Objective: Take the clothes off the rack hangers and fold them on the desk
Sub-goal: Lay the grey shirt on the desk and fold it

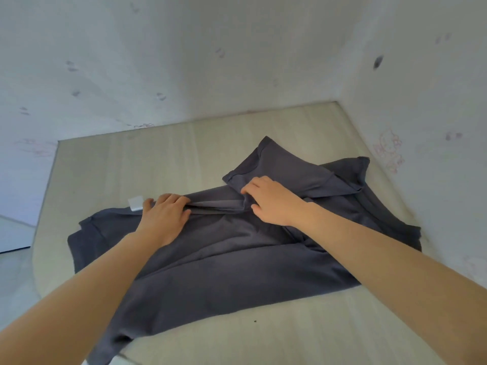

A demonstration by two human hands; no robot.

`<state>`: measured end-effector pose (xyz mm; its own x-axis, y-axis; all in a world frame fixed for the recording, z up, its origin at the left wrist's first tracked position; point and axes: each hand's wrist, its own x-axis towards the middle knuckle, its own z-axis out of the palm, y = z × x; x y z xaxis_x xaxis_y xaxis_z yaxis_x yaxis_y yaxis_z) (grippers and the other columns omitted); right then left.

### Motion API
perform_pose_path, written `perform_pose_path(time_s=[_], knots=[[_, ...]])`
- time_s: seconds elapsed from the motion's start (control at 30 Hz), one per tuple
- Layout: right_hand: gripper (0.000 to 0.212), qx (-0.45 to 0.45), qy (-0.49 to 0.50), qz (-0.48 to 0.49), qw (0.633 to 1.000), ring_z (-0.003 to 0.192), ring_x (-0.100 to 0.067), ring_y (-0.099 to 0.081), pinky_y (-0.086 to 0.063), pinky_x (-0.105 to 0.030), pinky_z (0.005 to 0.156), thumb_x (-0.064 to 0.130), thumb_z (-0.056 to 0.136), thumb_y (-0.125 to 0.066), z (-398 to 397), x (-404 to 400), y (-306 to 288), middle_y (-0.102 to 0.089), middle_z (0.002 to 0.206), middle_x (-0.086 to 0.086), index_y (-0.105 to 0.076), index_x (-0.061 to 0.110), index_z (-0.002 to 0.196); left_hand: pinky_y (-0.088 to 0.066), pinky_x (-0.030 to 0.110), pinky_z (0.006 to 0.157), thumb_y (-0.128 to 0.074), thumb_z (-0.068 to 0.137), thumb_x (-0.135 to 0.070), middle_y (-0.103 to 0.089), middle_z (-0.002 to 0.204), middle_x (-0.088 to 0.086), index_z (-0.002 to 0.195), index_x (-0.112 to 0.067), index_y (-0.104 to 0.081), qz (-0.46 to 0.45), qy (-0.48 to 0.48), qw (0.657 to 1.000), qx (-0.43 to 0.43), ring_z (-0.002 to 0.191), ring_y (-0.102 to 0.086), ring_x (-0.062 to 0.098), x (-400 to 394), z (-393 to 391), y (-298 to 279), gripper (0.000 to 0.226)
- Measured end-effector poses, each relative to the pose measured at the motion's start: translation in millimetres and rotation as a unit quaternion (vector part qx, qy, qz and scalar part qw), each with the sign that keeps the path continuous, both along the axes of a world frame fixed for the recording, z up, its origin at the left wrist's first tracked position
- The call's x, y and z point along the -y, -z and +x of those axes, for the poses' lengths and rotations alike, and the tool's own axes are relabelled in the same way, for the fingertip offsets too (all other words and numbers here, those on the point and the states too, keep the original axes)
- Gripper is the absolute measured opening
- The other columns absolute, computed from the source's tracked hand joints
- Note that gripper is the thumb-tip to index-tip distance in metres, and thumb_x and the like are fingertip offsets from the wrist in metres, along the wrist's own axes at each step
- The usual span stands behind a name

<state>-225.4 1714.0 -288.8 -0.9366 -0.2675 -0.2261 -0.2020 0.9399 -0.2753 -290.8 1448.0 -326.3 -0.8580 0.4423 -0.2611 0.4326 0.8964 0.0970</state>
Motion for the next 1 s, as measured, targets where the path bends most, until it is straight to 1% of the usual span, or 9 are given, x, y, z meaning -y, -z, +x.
perform_pose_path(time_s=[0.17, 0.27, 0.37, 0.47, 0.57, 0.63, 0.73, 0.9, 1.0], knots=[[0.049, -0.013, -0.082, 0.038, 0.996, 0.132, -0.023, -0.036, -0.036, -0.037, 0.106, 0.025, 0.096, -0.051, -10, 41, 11, -0.043, 0.143, -0.005, -0.041, 0.014, 0.142, -0.022, 0.050, 0.112, -0.041, 0.097, -0.015, -0.026, 0.156, -0.009, 0.152, -0.033, -0.020, -0.009, 0.008, 0.998, 0.053, 0.142, -0.025, 0.021, 32, -26, -1, 0.062], [0.057, 0.018, -0.070, 0.039, 0.997, 0.121, -0.026, -0.046, -0.042, -0.039, 0.099, 0.026, 0.097, -0.051, -17, 62, 15, -0.046, 0.138, -0.009, -0.029, 0.012, 0.148, -0.022, 0.054, 0.111, -0.053, 0.095, -0.026, -0.025, 0.157, -0.006, 0.154, -0.034, -0.010, -0.035, -0.036, 0.997, 0.065, 0.142, -0.026, 0.026, 53, -39, -1, 0.073], [0.059, 0.026, -0.058, 0.068, 0.996, 0.110, -0.026, -0.049, -0.045, -0.036, 0.087, 0.026, 0.096, -0.053, -22, 75, 23, -0.045, 0.133, -0.009, -0.026, 0.012, 0.147, -0.024, 0.054, 0.109, -0.062, 0.090, -0.038, -0.036, 0.150, -0.002, 0.152, -0.032, -0.018, -0.047, -0.069, 0.995, 0.059, 0.135, -0.036, 0.029, 75, -48, 0, 0.077], [0.046, 0.045, -0.024, 0.109, 0.993, 0.105, -0.029, -0.048, -0.043, -0.035, 0.075, 0.025, 0.096, -0.054, -29, 79, 30, -0.041, 0.133, -0.011, -0.036, 0.010, 0.136, -0.024, 0.048, 0.105, -0.066, 0.087, -0.038, -0.051, 0.138, -0.002, 0.143, -0.031, -0.034, -0.058, -0.084, 0.993, 0.054, 0.126, -0.045, 0.026, 97, -54, 2, 0.065], [0.043, 0.092, 0.019, 0.120, 0.988, 0.105, -0.032, -0.051, -0.042, -0.036, 0.071, 0.035, 0.097, -0.052, -38, 80, 28, -0.039, 0.134, -0.013, -0.040, 0.010, 0.130, -0.029, 0.040, 0.098, -0.063, 0.088, -0.034, -0.063, 0.117, -0.004, 0.119, -0.031, -0.053, -0.085, -0.092, 0.991, 0.056, 0.111, -0.056, 0.022, 112, -59, -4, 0.033], [0.039, 0.111, 0.024, 0.117, 0.987, 0.103, -0.032, -0.054, -0.045, -0.038, 0.073, 0.035, 0.099, -0.047, -42, 79, 24, -0.045, 0.127, -0.013, -0.040, 0.013, 0.131, -0.032, 0.037, 0.095, -0.057, 0.090, -0.024, -0.065, 0.104, -0.004, 0.105, -0.028, -0.062, -0.106, -0.067, 0.992, 0.000, 0.101, -0.059, 0.021, 118, -60, -8, 0.016], [0.028, 0.122, 0.019, 0.119, 0.985, 0.102, -0.029, -0.054, -0.042, -0.037, 0.073, 0.014, 0.098, -0.039, -46, 76, 17, -0.051, 0.112, -0.009, -0.049, 0.017, 0.124, -0.038, 0.038, 0.083, -0.055, 0.082, -0.003, -0.058, 0.085, 0.002, 0.088, -0.015, -0.061, -0.039, -0.076, 0.991, -0.105, 0.083, -0.057, 0.028, 124, -58, -7, 0.015], [0.045, -0.022, 0.022, 0.081, 0.996, 0.114, -0.024, -0.045, -0.034, -0.038, 0.088, 0.008, 0.097, -0.037, -37, 74, 4, -0.054, 0.125, -0.003, -0.050, 0.025, 0.136, -0.039, 0.043, 0.069, -0.059, 0.074, 0.008, -0.052, 0.087, 0.012, 0.081, -0.007, -0.052, 0.029, -0.026, 0.989, -0.143, 0.079, -0.051, 0.034, 130, -49, -9, 0.018], [0.043, -0.093, -0.030, 0.036, 0.995, 0.105, -0.023, -0.050, -0.034, -0.034, 0.083, 0.006, 0.095, -0.044, -16, 66, 2, -0.059, 0.117, -0.001, -0.055, 0.023, 0.133, -0.043, 0.044, 0.074, -0.059, 0.079, -0.002, -0.057, 0.098, 0.008, 0.105, -0.010, -0.045, 0.062, 0.001, 0.998, -0.013, 0.084, -0.057, 0.037, 131, -36, -15, 0.030]])
